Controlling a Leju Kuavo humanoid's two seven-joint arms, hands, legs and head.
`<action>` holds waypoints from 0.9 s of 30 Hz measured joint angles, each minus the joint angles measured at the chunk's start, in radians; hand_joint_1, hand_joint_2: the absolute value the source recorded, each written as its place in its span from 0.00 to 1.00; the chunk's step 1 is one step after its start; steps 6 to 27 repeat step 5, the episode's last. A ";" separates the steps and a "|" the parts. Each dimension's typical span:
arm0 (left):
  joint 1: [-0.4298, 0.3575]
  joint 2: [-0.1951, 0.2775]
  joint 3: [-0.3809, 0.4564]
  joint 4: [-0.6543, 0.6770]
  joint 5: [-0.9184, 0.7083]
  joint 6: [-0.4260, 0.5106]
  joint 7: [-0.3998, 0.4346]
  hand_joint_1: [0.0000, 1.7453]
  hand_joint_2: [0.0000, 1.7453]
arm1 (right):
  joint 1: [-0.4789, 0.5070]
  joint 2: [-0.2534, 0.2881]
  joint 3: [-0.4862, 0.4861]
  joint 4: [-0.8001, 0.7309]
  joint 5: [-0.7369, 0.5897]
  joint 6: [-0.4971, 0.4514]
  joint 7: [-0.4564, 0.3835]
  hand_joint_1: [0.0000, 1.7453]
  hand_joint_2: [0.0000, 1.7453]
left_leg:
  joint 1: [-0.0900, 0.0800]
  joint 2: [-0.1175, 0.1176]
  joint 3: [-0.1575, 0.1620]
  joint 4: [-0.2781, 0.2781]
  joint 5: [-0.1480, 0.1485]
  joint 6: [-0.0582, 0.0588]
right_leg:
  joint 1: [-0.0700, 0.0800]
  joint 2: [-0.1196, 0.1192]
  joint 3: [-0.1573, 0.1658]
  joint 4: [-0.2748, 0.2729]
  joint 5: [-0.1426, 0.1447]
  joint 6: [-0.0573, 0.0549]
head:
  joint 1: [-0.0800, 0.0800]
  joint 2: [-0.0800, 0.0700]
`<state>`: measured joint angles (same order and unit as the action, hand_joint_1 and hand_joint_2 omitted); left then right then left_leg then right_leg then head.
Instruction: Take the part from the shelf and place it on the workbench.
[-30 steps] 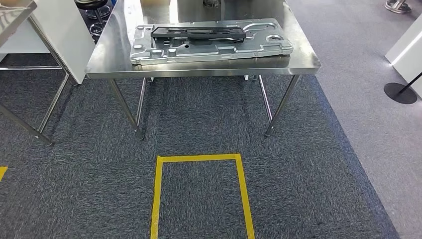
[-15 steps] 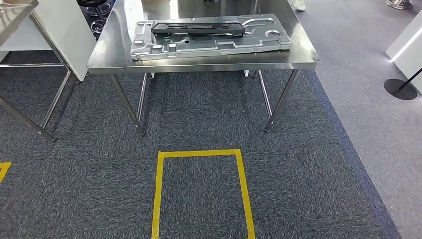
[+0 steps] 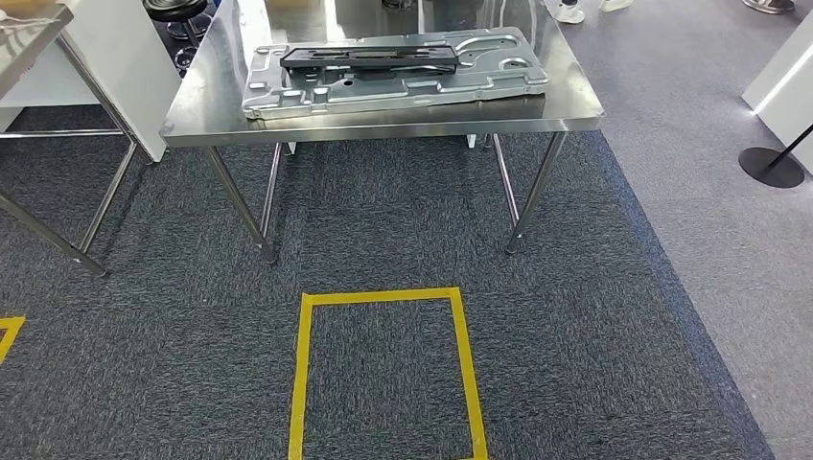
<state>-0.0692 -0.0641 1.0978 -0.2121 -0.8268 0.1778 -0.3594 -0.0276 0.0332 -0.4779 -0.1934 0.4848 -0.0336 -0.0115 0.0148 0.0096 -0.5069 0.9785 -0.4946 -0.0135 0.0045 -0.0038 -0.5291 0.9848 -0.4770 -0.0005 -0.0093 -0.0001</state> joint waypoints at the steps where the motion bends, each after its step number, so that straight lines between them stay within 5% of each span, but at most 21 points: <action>1: 0.000 0.000 -0.001 0.000 0.003 -0.004 0.000 0.00 1.00 | 0.000 0.000 -0.002 0.000 -0.002 0.000 -0.003 0.00 1.00 | 0.000 0.000 0.000 0.000 0.000 0.000 | 0.000 0.000 0.000 0.000 0.000 0.000 | 0.000 0.000; 27: 0.009 0.002 -0.033 -0.002 0.038 -0.016 0.007 0.00 1.00 | 0.005 0.000 0.000 -0.001 -0.023 0.005 -0.012 0.00 1.00 | 0.000 0.000 0.000 0.000 0.000 0.000 | 0.000 0.000 0.000 0.000 0.000 0.000 | 0.000 0.000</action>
